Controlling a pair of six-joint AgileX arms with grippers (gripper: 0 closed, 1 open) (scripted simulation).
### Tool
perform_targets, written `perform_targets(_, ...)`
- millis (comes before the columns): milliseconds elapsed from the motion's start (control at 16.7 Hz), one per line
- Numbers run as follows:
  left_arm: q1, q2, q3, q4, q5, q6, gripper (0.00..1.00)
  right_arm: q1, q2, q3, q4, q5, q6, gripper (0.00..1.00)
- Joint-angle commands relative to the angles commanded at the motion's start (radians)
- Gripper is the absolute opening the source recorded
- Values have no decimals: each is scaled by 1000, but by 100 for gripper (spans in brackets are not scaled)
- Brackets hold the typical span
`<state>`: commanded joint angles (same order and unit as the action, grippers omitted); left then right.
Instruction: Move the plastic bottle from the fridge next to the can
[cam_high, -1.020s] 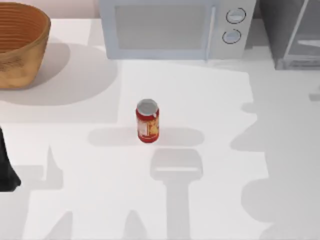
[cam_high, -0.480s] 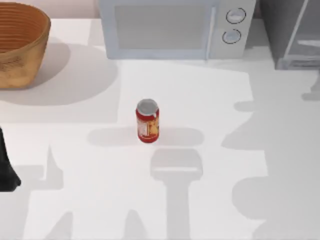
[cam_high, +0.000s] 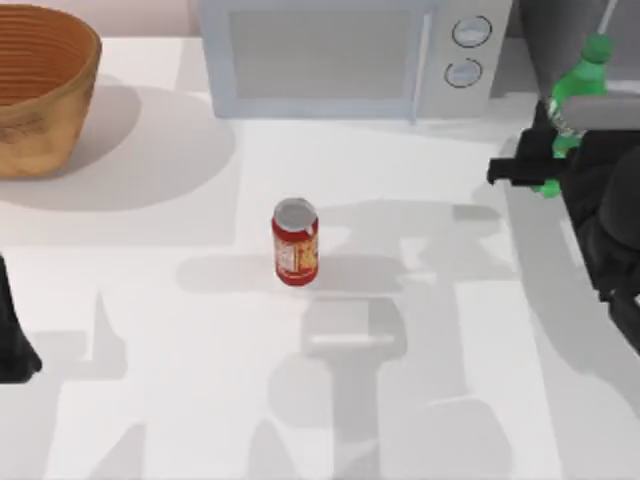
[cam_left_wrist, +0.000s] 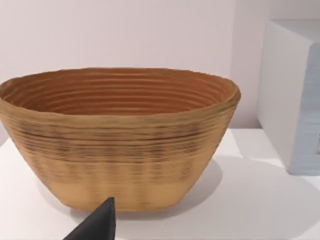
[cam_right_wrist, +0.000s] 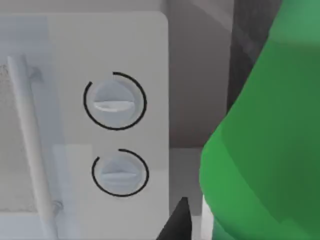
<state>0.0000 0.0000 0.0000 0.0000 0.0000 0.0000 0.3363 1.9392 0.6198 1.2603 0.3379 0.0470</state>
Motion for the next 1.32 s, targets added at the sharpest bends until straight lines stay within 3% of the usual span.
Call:
perform_targets(240, 0, 0, 0, 0, 0, 0, 100, 275, 46, -9, 41, 269, 12, 0)
perform_targets(420, 0, 0, 0, 0, 0, 0, 100, 375, 54, -16, 52, 369, 17, 0)
perform_targets(1080, 0, 0, 0, 0, 0, 0, 100, 389, 53, -18, 53, 383, 18, 0)
perform_targets(1320, 0, 0, 0, 0, 0, 0, 100, 389, 53, -18, 53, 383, 18, 30)
